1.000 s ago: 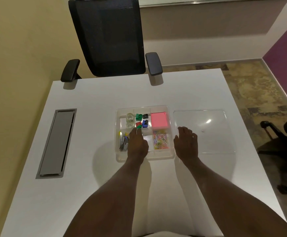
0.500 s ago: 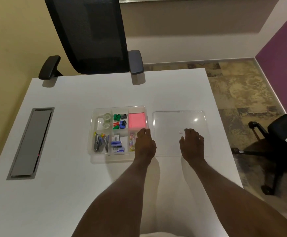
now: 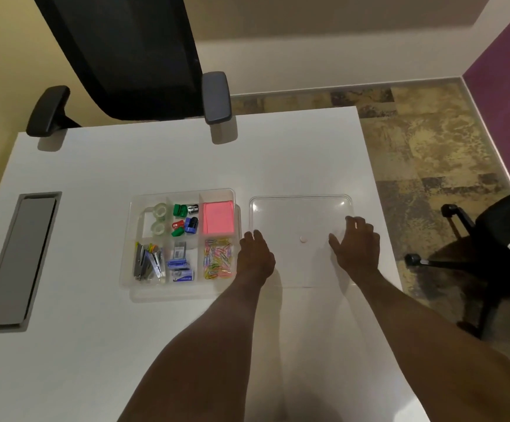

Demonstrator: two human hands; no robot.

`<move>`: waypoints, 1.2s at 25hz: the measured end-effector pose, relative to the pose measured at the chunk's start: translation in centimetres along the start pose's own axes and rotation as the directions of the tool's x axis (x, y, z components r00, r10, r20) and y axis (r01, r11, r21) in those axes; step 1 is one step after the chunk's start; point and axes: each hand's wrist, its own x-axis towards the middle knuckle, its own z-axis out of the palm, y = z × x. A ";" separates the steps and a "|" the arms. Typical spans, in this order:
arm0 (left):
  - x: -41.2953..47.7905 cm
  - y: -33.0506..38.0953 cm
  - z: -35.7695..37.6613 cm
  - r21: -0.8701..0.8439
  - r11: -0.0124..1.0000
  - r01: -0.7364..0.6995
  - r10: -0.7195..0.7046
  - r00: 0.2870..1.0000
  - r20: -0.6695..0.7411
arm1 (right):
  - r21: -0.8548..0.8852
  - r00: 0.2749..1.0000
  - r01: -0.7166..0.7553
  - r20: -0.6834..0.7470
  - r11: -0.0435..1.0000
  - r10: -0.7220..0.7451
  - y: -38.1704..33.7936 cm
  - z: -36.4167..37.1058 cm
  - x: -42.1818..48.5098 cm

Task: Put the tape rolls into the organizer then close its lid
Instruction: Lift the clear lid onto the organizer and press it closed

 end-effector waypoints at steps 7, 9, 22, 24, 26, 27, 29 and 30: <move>1.9 1.1 0.4 0.023 0.986 0.167 -0.166 0.986 -0.027 | 0.139 0.953 -0.286 0.144 0.948 0.267 2.1 1.2 2.2; 2.1 1.4 0.7 0.003 0.982 0.187 -0.186 0.981 -0.047 | 0.189 0.953 -0.287 0.160 0.939 0.259 2.0 1.6 2.2; 0.0 3.5 -1.0 -0.063 0.978 0.201 -0.210 0.927 -0.310 | 0.358 0.931 -0.351 0.032 0.865 0.364 1.6 -1.5 1.1; -1.1 3.1 -2.0 -0.123 0.976 0.179 -0.212 0.909 -0.358 | 0.332 0.951 -0.291 -0.006 0.897 0.310 1.5 -2.5 0.5; -1.5 2.4 -2.8 -0.188 0.967 0.173 -0.234 0.893 -0.384 | 0.357 0.955 -0.266 -0.032 0.895 0.296 1.1 -3.3 0.6; -2.1 1.7 -3.4 -0.214 0.963 0.167 -0.242 0.884 -0.400 | 0.394 0.954 -0.242 -0.073 0.887 0.292 0.6 -3.8 0.1; -3.2 0.1 -4.7 -0.259 0.954 0.148 -0.250 0.871 -0.424 | 0.448 0.945 -0.191 -0.155 0.873 0.286 -1.0 -5.0 -0.6; -3.7 -0.8 -5.3 -0.296 0.945 0.142 -0.266 0.859 -0.437 | 0.462 0.946 -0.164 -0.177 0.871 0.273 -1.9 -5.5 -0.8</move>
